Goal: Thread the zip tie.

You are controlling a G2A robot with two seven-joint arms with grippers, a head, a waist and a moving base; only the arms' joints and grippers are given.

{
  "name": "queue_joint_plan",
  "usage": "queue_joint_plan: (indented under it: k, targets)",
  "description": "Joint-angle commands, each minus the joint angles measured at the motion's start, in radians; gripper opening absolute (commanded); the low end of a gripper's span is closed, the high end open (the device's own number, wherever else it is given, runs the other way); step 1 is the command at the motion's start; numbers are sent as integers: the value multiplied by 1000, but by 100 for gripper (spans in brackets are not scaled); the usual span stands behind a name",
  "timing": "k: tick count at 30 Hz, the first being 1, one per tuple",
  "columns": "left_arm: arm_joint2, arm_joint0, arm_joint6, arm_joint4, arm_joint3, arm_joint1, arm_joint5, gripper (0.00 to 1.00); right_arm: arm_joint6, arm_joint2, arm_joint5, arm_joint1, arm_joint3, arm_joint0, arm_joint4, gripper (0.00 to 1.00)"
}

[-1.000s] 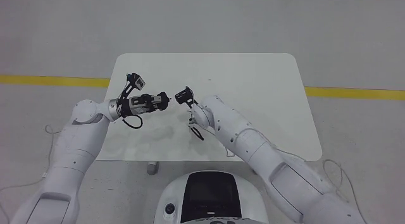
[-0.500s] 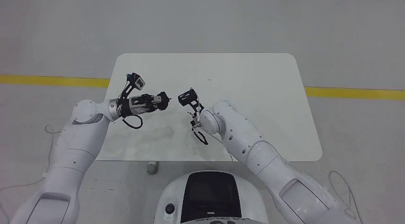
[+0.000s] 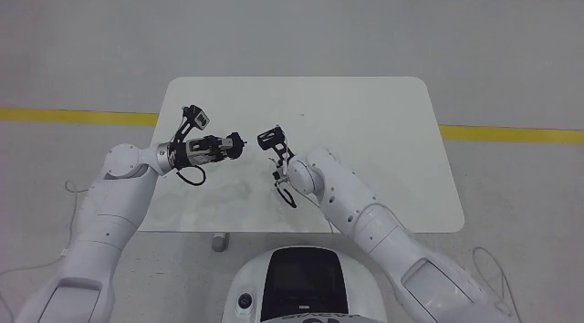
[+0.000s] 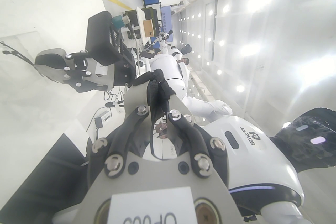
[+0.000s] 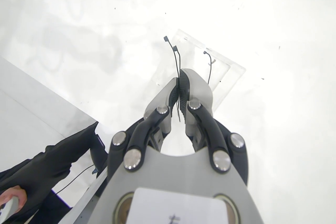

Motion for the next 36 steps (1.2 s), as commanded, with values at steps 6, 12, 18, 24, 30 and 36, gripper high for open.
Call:
queue_joint_plan:
  k: [6,12,18,24,30,36]
  targets:
    - [0,0,0,0,0,0,0,0,-32,3,22,-4,2,-2,12,0]
    - [0,0,0,0,0,0,0,0,-58,-9,44,-15,36,14,22,0]
    - [0,0,0,0,0,0,0,0,-76,-30,61,-33,101,46,41,0]
    - [0,0,0,0,0,0,0,0,-95,-45,68,-49,158,72,60,8]
    - [0,0,0,0,0,0,0,0,-102,-55,69,-62,199,93,74,21]
    - [0,0,0,0,0,0,0,0,-106,-61,68,-72,229,107,82,21]
